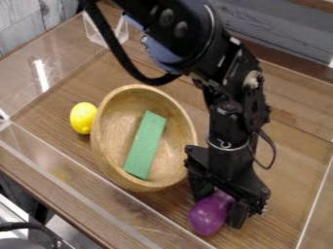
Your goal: Put the purple eggplant in the brown bowl
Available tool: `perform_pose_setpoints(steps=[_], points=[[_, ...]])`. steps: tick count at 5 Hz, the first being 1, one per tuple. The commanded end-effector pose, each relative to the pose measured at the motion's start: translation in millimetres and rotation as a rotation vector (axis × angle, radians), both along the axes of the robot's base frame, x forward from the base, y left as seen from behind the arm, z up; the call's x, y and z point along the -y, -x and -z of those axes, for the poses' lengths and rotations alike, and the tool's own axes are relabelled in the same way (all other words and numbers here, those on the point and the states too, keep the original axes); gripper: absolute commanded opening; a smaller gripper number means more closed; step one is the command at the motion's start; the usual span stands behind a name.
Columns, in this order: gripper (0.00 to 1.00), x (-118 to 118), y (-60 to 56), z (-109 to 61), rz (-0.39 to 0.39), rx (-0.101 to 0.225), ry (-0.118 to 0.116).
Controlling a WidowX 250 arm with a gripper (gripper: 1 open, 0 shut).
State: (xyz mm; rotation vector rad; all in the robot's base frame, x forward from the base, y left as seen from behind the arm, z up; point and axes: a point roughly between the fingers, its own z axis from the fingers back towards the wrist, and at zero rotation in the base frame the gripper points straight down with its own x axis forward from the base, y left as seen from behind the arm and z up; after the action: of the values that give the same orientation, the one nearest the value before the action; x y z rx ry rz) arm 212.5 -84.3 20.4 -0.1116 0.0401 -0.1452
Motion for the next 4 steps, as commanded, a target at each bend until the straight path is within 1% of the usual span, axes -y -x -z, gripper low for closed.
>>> perform_pose_setpoints(steps=[1,3,4], points=[[0.0,-2,-7.9,-7.1,-0.012,0.027,0.013],[0.0,-6,-10.7,-33.4,-0.035,0.039,0.026],[0.0,-9,-16.2,-48.6,-0.045,0.061,0.025]])
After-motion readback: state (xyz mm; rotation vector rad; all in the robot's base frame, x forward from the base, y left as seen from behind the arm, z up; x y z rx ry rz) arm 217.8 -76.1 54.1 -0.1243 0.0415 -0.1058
